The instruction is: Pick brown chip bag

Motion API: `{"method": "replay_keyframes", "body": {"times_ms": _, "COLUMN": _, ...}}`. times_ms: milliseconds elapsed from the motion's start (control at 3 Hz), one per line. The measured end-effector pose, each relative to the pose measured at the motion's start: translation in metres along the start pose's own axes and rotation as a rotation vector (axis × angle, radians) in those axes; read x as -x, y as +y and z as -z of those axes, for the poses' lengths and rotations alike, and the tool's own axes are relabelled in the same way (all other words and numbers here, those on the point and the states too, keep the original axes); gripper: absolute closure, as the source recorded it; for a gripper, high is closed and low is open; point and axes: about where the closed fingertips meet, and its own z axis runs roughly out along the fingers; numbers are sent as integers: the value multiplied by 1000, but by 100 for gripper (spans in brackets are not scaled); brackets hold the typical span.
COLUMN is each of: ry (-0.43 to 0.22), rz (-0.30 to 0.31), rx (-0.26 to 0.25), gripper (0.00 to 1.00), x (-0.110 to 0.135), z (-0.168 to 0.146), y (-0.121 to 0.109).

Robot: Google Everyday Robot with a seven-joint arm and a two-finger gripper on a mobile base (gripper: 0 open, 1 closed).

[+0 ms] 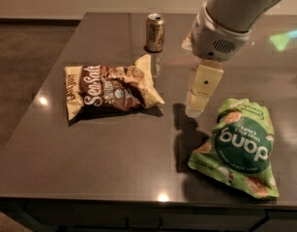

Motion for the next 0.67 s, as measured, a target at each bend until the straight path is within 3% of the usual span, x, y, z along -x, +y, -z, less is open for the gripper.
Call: {"method": "replay_keyframes", "body": {"times_ms": 667, "ry": -79, "rz": 16, "rx": 50, "gripper": 0, "x": 47, "z": -43, "y": -30}}
